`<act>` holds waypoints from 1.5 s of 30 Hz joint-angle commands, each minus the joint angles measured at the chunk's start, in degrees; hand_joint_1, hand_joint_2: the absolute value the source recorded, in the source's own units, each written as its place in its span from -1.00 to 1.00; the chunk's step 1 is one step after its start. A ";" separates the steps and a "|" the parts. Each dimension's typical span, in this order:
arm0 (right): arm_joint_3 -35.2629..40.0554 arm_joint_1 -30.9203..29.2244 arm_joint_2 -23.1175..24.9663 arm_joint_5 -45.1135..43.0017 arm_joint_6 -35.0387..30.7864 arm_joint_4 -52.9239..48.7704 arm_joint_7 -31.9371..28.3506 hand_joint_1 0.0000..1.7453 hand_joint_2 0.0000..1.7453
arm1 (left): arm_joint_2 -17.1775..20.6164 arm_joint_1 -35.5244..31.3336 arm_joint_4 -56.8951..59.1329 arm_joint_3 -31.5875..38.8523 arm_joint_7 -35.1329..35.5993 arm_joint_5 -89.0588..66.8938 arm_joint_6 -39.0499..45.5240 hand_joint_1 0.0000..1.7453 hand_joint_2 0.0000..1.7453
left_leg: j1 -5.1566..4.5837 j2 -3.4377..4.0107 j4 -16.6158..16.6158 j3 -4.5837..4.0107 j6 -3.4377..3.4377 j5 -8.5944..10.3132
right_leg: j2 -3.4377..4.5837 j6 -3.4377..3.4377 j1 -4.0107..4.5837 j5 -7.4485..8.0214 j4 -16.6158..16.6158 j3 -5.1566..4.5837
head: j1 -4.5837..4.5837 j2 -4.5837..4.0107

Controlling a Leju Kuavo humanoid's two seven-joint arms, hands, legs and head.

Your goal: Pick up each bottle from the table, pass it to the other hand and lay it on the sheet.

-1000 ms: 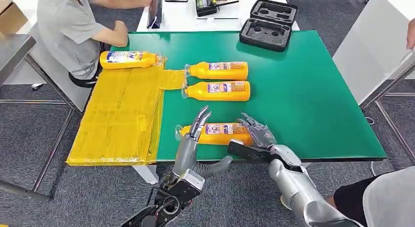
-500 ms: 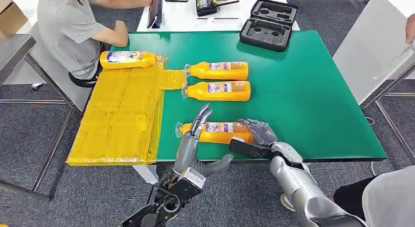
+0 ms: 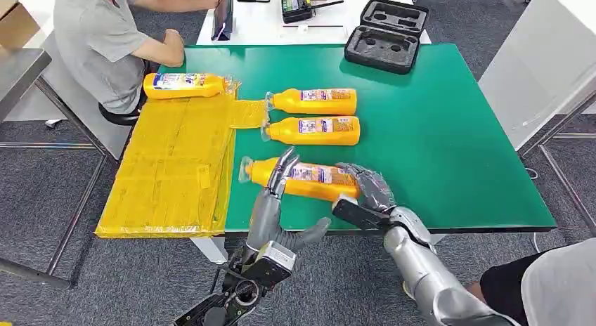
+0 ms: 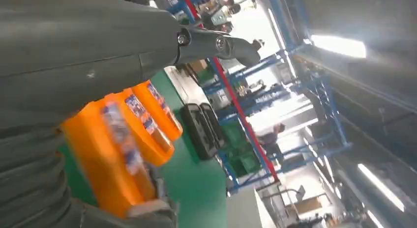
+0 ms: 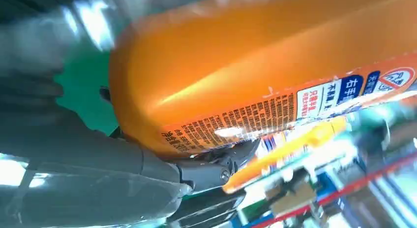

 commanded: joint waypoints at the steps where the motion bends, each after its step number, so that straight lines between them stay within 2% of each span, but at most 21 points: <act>1: 8.21 1.88 -1.77 -15.69 -6.68 -8.97 -0.20 1.00 1.00 | 0.28 1.62 -4.88 4.12 0.15 1.40 5.90 -1.00 1.00 | 0.06 0.10 0.06 -0.01 -0.09 -0.04 | 0.08 -0.10 0.07 0.01 0.02 -0.01 | 0.00 0.00; 2: 8.21 1.88 -1.77 -15.69 -6.68 -8.97 -0.20 1.00 1.00 | 0.28 1.62 -4.88 4.12 0.15 1.40 5.90 -1.00 1.00 | 0.03 0.09 0.03 -0.03 -0.06 -0.02 | 0.08 -0.06 0.03 0.01 0.01 -0.04 | 0.00 0.00; 4: 9.29 2.91 -2.20 -19.42 -9.57 -11.35 -0.20 1.00 1.00 | -1.51 5.43 -11.45 10.53 0.15 0.85 5.90 -1.00 1.00 | 0.06 0.15 0.06 -0.01 -0.09 -0.05 | 0.13 -0.09 0.06 0.01 0.01 -0.02 | 0.00 0.00; 8: 9.22 4.12 -2.13 -21.94 -12.81 -13.66 -0.20 1.00 1.00 | -2.05 7.20 -15.25 11.73 0.15 5.13 5.90 -1.00 1.00 | 0.03 0.07 0.07 -0.09 -0.08 -0.03 | 0.05 -0.08 0.04 -0.01 0.04 -0.09 | 0.00 0.00; 10: 8.70 5.49 -2.28 -23.95 -14.56 -16.46 -0.20 1.00 1.00 | -3.05 9.28 -16.02 13.66 0.15 10.67 -0.41 -1.00 1.00 | 0.05 0.08 0.07 -0.03 -0.10 -0.06 | 0.06 -0.10 0.06 -0.02 0.04 -0.04 | 0.00 0.00; 11: 8.70 5.49 -2.28 -23.95 -14.56 -16.46 -0.20 1.00 1.00 | -3.05 9.28 -16.02 13.66 0.15 10.67 -0.41 -1.00 1.00 | 0.02 0.08 0.01 -0.01 -0.07 -0.04 | 0.07 -0.07 0.03 0.00 -0.02 -0.02 | 0.00 0.00; 12: 8.71 6.34 -2.40 -24.35 -14.90 -18.01 -0.20 1.00 1.00 | -3.99 10.16 -13.62 14.77 0.15 12.32 -5.47 -1.00 1.00 | 0.06 0.11 0.02 0.05 -0.10 -0.07 | 0.09 -0.10 0.07 -0.01 -0.04 0.04 | -0.02 0.00; 13: 8.66 6.57 -2.32 -24.43 -14.73 -18.41 -0.20 1.00 1.00 | -4.97 7.39 -9.15 13.71 0.15 15.81 -6.27 -1.00 1.00 | 0.04 0.09 0.00 0.01 -0.08 -0.04 | 0.07 -0.08 0.05 0.01 -0.04 0.00 | 0.00 0.00; 14: 8.66 6.57 -2.32 -24.43 -14.73 -18.41 -0.20 1.00 1.00 | -4.97 7.39 -9.15 13.71 0.15 15.81 -6.27 -1.00 1.00 | 0.00 0.06 0.00 -0.02 -0.05 -0.02 | 0.04 -0.05 0.01 0.00 -0.01 -0.03 | 0.00 0.00; 15: 9.15 7.52 -2.44 -24.41 -14.53 -19.42 -0.20 1.00 1.00 | -5.13 10.22 -8.10 16.41 0.15 15.12 -12.84 -1.00 1.00 | -0.01 0.00 -0.02 -0.03 -0.04 0.01 | -0.01 -0.04 0.00 0.01 -0.02 -0.03 | -0.02 0.00; 16: 9.64 8.05 -2.62 -24.47 -14.58 -20.14 -0.20 1.00 1.00 | -5.30 10.99 -7.03 17.71 0.15 14.68 -15.65 -1.00 1.00 | 0.04 0.02 0.03 0.01 -0.08 -0.03 | -0.01 -0.08 0.06 0.00 -0.03 0.02 | 0.00 0.00; 18: 10.81 8.68 -2.21 -23.99 -14.88 -20.55 -0.20 1.00 1.00 | -7.38 9.19 1.11 19.66 0.15 18.21 -22.09 -1.00 1.00 | -0.01 0.06 -0.07 0.06 -0.05 -0.01 | 0.06 -0.05 0.00 0.02 -0.08 0.04 | -0.02 0.00; 22: 13.22 9.90 -1.68 -22.99 -16.06 -21.70 -0.20 1.00 1.00 | -8.33 5.54 10.57 20.46 0.15 22.86 -27.34 -1.00 1.00 | 0.07 0.02 -0.11 0.17 -0.10 -0.01 | -0.01 -0.10 0.08 0.02 -0.18 0.20 | 0.00 0.00; 28: 15.63 10.20 -0.74 -21.85 -16.24 -21.58 -0.20 1.00 1.00 | -8.33 3.43 13.80 20.05 0.15 26.89 -29.47 -1.00 1.00 | 0.07 0.01 0.03 0.03 -0.10 -0.04 | -0.02 -0.10 0.08 -0.02 -0.03 0.04 | -0.02 0.00; 36: 21.71 10.22 -0.15 -21.08 -19.78 -22.31 -0.20 1.00 1.00 | -8.21 2.75 14.02 22.05 0.15 28.89 -28.44 -1.00 1.00 | 0.03 0.07 0.02 -0.05 -0.06 -0.02 | 0.04 -0.06 0.04 0.01 0.00 -0.08 | -0.02 0.00; 45: 24.58 10.36 0.06 -21.93 -17.04 -23.93 -0.20 1.00 1.00 | -8.13 3.08 10.20 25.02 0.15 28.05 -27.34 -1.00 1.00 | 0.02 0.05 0.02 -0.07 -0.05 -0.02 | 0.03 -0.05 0.03 -0.01 0.02 -0.09 | -0.02 0.00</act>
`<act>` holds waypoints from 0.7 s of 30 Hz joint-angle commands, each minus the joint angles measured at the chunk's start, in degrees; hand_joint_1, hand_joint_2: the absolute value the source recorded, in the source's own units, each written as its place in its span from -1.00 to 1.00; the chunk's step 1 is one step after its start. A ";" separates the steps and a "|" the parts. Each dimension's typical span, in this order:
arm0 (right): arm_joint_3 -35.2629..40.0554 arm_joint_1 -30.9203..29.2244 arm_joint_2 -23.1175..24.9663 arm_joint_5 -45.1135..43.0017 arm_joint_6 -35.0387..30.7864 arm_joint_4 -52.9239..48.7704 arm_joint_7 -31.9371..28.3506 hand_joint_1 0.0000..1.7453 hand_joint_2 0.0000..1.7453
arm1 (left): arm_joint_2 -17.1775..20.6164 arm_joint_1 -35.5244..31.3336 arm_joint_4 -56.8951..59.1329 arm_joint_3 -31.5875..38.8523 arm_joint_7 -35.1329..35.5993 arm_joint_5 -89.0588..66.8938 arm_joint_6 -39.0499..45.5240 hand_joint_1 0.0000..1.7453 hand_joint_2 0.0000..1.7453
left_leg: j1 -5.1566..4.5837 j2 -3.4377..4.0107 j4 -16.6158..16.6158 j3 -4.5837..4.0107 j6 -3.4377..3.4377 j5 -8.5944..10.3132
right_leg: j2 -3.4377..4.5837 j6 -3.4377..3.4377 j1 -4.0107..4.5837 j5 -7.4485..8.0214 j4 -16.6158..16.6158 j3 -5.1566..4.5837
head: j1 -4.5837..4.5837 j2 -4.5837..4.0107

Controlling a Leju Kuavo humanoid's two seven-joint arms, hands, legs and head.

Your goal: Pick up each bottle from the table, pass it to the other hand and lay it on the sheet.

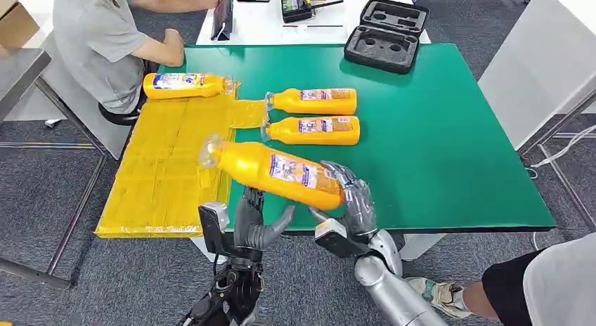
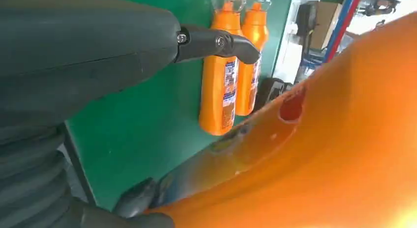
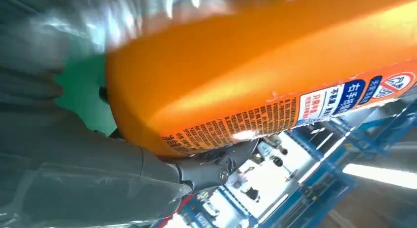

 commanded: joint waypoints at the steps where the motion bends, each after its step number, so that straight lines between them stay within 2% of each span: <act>1: 4.90 -1.72 -0.16 -0.93 2.52 -0.33 0.02 1.00 1.00 | -2.60 -1.92 0.84 5.25 0.15 -0.83 0.25 -1.00 1.00 | 0.08 0.06 0.05 0.05 -0.09 -0.05 | 0.05 -0.09 0.08 -0.01 0.01 0.06 | 0.00 0.00; 4: 4.93 -2.40 0.12 -1.64 3.58 0.03 0.02 0.96 1.00 | -2.58 -1.63 -0.71 5.62 0.15 -1.03 0.04 -1.00 1.00 | 0.09 0.10 0.10 -0.01 -0.09 -0.06 | 0.08 -0.09 0.09 0.00 0.05 0.00 | 0.00 0.00; 9: 4.82 -2.74 0.06 -1.68 3.57 0.21 0.02 1.00 1.00 | -2.60 -1.19 -2.14 5.70 0.15 -1.30 -0.81 -1.00 1.00 | 0.04 0.04 0.05 -0.04 -0.06 -0.02 | 0.03 -0.06 0.04 0.01 0.02 -0.02 | 0.00 0.00; 11: 4.36 -2.80 -0.01 -1.95 3.74 0.27 0.02 0.90 1.00 | -2.51 -1.19 -2.26 5.28 0.15 -0.75 -2.44 -1.00 1.00 | 0.06 0.02 0.07 -0.02 -0.08 -0.04 | 0.01 -0.08 0.07 -0.01 0.02 0.01 | 0.00 0.00; 15: 3.58 -3.03 -0.19 -1.96 3.68 0.65 0.02 0.92 1.00 | -2.11 -1.41 -0.80 4.33 0.15 0.89 -5.65 -1.00 1.00 | 0.04 0.01 0.02 0.00 -0.05 -0.02 | 0.00 -0.06 0.04 0.00 0.00 0.03 | 0.00 0.00; 17: 3.27 -3.08 -0.68 -2.03 3.48 0.43 0.02 0.84 1.00 | -1.74 -1.67 0.59 3.33 0.15 2.76 -8.00 -1.00 1.00 | 0.06 -0.03 0.03 0.03 -0.07 -0.03 | -0.04 -0.07 0.06 -0.02 -0.01 0.08 | 0.02 0.00; 21: 2.89 -3.11 -0.89 -2.92 4.04 -0.03 0.02 0.88 1.00 | -1.10 -2.07 1.17 2.16 0.42 4.83 -9.97 -1.00 1.00 | 0.03 -0.04 0.03 0.01 -0.06 -0.01 | -0.05 -0.06 0.03 -0.01 0.00 0.04 | 0.00 0.00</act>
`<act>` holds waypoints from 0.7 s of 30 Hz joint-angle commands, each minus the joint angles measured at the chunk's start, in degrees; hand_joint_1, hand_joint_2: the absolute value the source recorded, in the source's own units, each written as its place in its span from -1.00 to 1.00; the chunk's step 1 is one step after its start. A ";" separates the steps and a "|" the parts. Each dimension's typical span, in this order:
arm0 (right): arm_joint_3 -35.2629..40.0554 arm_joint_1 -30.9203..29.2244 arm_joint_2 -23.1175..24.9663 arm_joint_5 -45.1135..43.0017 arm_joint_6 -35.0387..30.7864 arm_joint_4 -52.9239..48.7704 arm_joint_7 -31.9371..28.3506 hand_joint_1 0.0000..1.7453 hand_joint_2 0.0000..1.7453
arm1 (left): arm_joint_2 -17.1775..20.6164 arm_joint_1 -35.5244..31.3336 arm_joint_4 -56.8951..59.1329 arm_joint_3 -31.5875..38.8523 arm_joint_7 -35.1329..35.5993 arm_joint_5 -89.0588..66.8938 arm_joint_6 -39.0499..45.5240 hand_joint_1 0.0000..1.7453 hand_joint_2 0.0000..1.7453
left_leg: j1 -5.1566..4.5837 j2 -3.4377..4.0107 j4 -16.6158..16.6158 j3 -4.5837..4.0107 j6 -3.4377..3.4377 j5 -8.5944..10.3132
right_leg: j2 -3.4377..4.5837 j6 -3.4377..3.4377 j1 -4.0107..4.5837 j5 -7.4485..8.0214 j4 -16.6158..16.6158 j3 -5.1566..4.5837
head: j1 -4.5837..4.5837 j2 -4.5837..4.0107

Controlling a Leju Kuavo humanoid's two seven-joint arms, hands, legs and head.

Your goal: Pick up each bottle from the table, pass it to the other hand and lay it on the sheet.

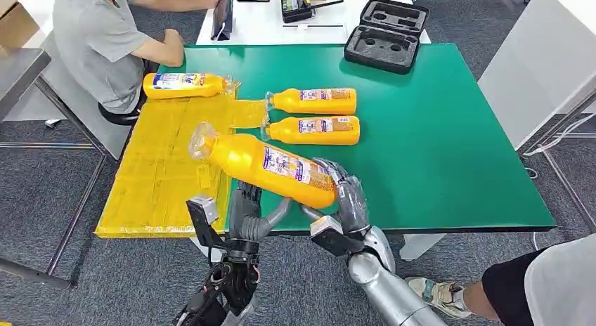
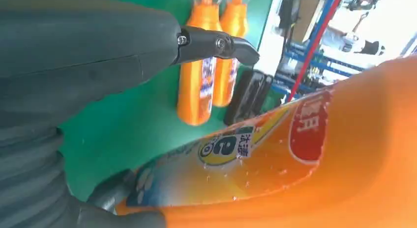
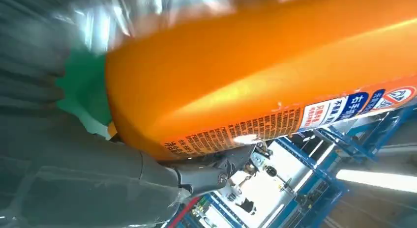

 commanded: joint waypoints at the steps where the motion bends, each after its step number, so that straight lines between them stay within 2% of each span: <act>1: 0.72 -1.94 -1.34 -1.21 1.08 0.73 0.00 0.88 1.00 | -0.68 -1.93 3.71 -0.97 0.83 3.98 -4.27 -1.00 1.00 | 0.10 -0.04 0.06 0.05 -0.10 -0.04 | -0.06 -0.10 0.11 -0.01 -0.02 0.11 | 0.00 0.00; 4: 0.99 -2.06 -1.22 -1.87 1.96 0.97 0.00 0.88 1.00 | -0.20 -2.26 4.25 -1.73 2.70 6.49 -7.47 -1.00 1.00 | 0.07 -0.03 0.04 0.05 -0.09 -0.02 | -0.04 -0.09 0.08 0.00 -0.03 0.10 | 0.00 0.00; 6: 1.07 -2.00 -1.22 -1.89 1.94 1.02 0.00 0.92 1.00 | -0.16 -2.30 4.30 -1.81 2.73 6.59 -7.55 -1.00 1.00 | 0.02 -0.02 0.00 0.02 -0.06 0.01 | -0.03 -0.06 0.02 0.00 -0.02 0.04 | 0.00 0.00; 21: 2.25 -1.89 -0.95 -2.83 1.93 0.97 0.00 0.86 1.00 | -0.04 -2.95 4.86 -2.66 2.32 7.14 -7.11 -1.00 1.00 | 0.03 0.00 0.00 0.02 -0.06 0.00 | -0.01 -0.06 0.03 0.00 -0.01 0.03 | 0.02 0.00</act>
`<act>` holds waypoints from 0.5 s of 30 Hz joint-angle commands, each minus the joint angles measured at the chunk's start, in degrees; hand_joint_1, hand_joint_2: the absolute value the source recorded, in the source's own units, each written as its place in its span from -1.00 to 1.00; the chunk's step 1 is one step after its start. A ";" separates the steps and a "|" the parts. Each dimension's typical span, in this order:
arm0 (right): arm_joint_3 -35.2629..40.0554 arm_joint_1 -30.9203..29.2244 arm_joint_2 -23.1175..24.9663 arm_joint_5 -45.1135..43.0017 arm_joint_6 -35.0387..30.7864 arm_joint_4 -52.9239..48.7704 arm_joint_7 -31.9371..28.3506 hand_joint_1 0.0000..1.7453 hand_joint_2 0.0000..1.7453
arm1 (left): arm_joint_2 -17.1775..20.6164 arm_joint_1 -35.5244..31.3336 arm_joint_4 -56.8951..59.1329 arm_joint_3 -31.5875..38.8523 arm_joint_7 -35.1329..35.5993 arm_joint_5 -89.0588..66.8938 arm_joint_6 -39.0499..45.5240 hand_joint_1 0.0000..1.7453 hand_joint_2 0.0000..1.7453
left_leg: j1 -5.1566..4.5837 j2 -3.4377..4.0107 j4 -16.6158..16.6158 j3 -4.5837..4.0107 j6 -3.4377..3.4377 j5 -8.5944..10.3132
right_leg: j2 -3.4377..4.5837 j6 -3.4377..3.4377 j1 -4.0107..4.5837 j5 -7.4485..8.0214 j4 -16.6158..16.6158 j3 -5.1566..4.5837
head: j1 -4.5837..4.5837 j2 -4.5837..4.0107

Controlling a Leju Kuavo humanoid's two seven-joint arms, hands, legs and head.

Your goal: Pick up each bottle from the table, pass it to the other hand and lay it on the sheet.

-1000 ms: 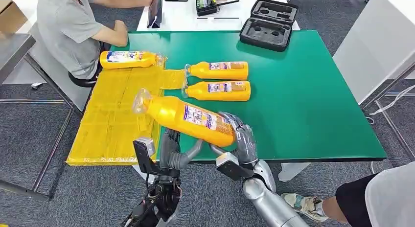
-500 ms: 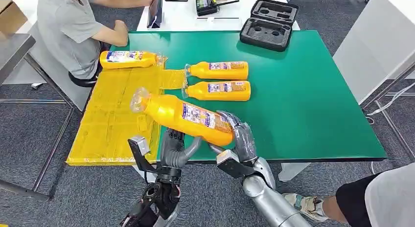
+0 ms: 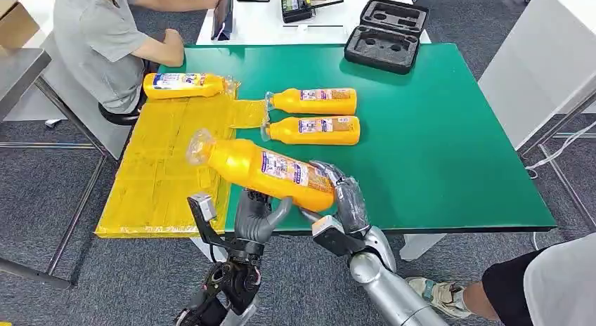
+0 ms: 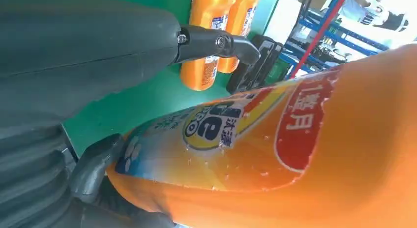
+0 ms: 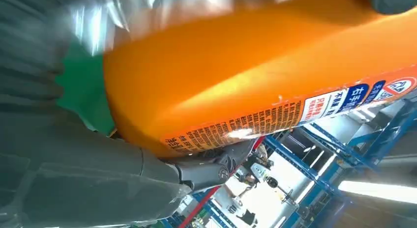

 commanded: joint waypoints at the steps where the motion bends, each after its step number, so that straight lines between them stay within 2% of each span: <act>1: 2.18 -2.19 -0.47 -0.84 0.70 1.28 0.00 0.86 1.00 | -0.09 -2.58 3.91 -1.88 -0.17 0.86 0.28 -1.00 1.00 | 0.09 0.01 0.04 0.06 -0.10 -0.04 | -0.01 -0.10 0.09 -0.01 -0.02 0.09 | 0.00 0.00; 3: 2.13 -2.46 -0.38 -1.14 1.15 1.74 0.00 0.82 1.00 | -0.17 -2.73 3.73 -2.00 -0.33 1.08 0.14 -1.00 1.00 | 0.04 0.01 0.01 0.02 -0.06 0.00 | 0.00 -0.06 0.04 0.01 -0.02 0.03 | 0.00 0.00; 4: 2.07 -2.53 -0.41 -1.20 1.27 2.03 0.00 0.88 1.00 | -0.15 -2.81 3.53 -2.07 -0.45 1.14 0.02 -1.00 1.00 | 0.10 0.04 0.03 0.08 -0.10 -0.03 | 0.02 -0.11 0.10 0.01 -0.04 0.11 | 0.00 0.00; 5: 2.02 -2.63 -0.36 -1.29 1.27 2.23 0.00 0.82 1.00 | -0.10 -2.82 3.41 -2.15 -0.49 1.15 0.01 -1.00 1.00 | 0.03 0.01 0.01 0.02 -0.06 -0.01 | 0.00 -0.06 0.03 0.00 -0.01 0.04 | -0.02 0.00; 9: 2.19 -2.60 -0.46 -1.71 1.73 2.33 0.00 0.86 1.00 | 0.12 -2.82 2.50 -2.53 -0.82 1.27 -0.03 -1.00 1.00 | 0.18 0.06 0.12 0.10 -0.16 -0.09 | 0.04 -0.16 0.19 -0.01 -0.01 0.16 | 0.00 0.00; 12: 2.43 -2.33 -0.30 -1.69 1.89 2.30 0.00 0.82 1.00 | 0.39 -2.68 2.19 -2.90 -1.55 1.22 -0.63 -1.00 1.00 | 0.02 0.02 0.00 0.03 -0.05 -0.01 | 0.01 -0.05 0.02 0.00 0.00 0.03 | 0.00 0.00; 13: 2.45 -2.24 -0.28 -1.71 1.89 2.27 0.00 0.74 1.00 | 0.47 -2.62 2.12 -2.96 -1.82 1.18 -0.77 -1.00 1.00 | 0.07 0.04 0.04 0.06 -0.09 -0.04 | 0.02 -0.09 0.08 -0.01 0.00 0.09 | 0.00 0.00; 15: 2.64 -2.18 -0.26 -2.02 2.54 2.20 0.00 0.76 1.00 | 0.74 -2.23 1.07 -2.55 -2.25 1.58 -2.19 -1.00 1.00 | 0.09 0.03 0.03 0.06 -0.10 -0.03 | 0.01 -0.10 0.09 0.00 -0.03 0.09 | 0.00 0.00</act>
